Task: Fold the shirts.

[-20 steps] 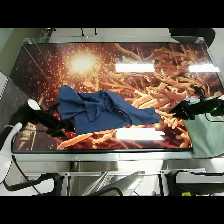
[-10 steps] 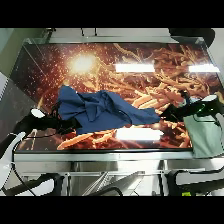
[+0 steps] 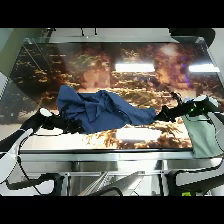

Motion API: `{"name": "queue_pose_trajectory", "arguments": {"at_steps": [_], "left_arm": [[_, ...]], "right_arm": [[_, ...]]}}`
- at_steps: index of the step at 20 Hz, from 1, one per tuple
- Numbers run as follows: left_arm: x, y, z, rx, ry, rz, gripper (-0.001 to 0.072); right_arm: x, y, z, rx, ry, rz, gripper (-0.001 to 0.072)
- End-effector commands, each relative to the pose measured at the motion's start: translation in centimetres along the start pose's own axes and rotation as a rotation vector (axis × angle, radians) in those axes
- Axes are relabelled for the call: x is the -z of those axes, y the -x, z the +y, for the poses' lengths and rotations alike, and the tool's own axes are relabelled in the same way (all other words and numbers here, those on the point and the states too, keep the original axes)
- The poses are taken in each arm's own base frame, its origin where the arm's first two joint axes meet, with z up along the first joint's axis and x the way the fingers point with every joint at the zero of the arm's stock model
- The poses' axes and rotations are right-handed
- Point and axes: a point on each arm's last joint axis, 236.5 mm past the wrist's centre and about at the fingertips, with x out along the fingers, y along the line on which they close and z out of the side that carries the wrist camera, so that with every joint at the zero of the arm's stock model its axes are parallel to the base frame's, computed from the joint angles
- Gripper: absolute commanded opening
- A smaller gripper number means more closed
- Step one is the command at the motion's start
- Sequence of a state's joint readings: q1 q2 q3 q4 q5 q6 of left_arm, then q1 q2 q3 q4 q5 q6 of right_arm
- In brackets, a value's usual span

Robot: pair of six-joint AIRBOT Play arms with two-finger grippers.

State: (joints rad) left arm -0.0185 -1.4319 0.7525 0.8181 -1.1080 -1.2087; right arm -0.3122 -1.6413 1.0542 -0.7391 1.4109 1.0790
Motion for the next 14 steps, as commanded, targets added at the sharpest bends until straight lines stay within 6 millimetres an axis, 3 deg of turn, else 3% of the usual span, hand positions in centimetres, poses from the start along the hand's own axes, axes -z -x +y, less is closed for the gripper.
{"name": "queue_pose_trajectory", "arguments": {"at_steps": [1,3,5,8,10,12,14], "left_arm": [[0.4,1.9,-2.8,0.04,-0.086,0.042,0.0016],[-0.9,6.1,-5.4,0.061,-0.149,-0.037,0.0015],[-1.5,11.5,-8.4,0.072,-0.222,-0.137,0.0015],[-1.1,21.7,-13.7,0.057,-0.348,-0.365,0.0016],[0.8,29.0,-17.3,0.004,-0.474,-0.549,0.0015],[3.3,36.2,-21.0,-0.071,-0.58,-0.771,0.0015],[6.6,42.4,-24.5,-0.165,-0.671,-0.999,0.0015]], "right_arm": [[-0.3,1.4,5.0,-0.167,0.071,-0.02,0.0016],[-0.7,3.4,7.6,-0.203,0.128,-0.072,0.0016],[-0.7,6.7,11.1,-0.245,0.213,-0.156,0.0016],[0.2,14.6,19.7,-0.353,0.402,-0.396,0.0016],[2.8,21.3,27.1,-0.446,0.572,-0.608,0.0017],[7.4,27.4,34.3,-0.518,0.743,-0.841,0.0016],[11.9,30.9,38.7,-0.444,0.875,-1.054,0.0016]]}}
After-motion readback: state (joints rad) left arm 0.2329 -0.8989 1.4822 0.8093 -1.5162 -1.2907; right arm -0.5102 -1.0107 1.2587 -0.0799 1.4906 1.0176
